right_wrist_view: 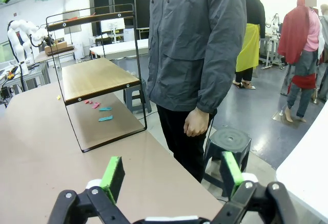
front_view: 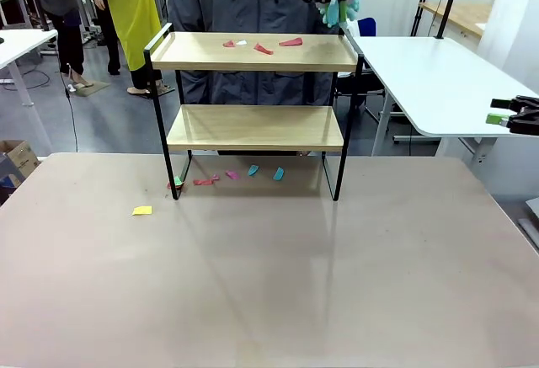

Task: Clean the shelf.
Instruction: Clean the specific section of the Shelf indicated by the human with the Duster.

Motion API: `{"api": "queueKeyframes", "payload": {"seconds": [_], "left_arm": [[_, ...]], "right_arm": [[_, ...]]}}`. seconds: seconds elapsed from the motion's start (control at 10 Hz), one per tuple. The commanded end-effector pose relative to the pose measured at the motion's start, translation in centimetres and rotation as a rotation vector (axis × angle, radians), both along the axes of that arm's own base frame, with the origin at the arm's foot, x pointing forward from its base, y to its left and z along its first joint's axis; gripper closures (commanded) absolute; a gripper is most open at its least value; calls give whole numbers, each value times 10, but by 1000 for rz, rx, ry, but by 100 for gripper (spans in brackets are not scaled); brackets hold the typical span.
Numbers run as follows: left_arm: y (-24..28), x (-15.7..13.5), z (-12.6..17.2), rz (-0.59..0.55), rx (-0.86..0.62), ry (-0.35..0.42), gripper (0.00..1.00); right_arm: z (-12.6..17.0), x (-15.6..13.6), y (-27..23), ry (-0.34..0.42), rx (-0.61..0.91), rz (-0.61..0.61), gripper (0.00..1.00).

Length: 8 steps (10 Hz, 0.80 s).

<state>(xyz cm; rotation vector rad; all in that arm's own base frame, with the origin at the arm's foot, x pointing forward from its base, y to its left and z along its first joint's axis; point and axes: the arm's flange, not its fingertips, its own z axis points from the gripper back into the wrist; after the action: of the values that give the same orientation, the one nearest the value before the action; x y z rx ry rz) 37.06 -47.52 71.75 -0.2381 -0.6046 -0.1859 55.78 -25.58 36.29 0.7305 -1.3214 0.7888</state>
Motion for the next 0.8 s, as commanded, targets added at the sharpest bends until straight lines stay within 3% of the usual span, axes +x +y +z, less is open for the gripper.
{"api": "queueKeyframes", "payload": {"seconds": [0.0, 0.7], "left_arm": [[-20, 5, 12, 82, -2, -3, 87], [-11, 20, -32, 94, 32, 159, 87]], "right_arm": [[5, 0, 2, 15, 4, -7, 0], [5, 0, 2, 15, 4, -7, 0]]}}
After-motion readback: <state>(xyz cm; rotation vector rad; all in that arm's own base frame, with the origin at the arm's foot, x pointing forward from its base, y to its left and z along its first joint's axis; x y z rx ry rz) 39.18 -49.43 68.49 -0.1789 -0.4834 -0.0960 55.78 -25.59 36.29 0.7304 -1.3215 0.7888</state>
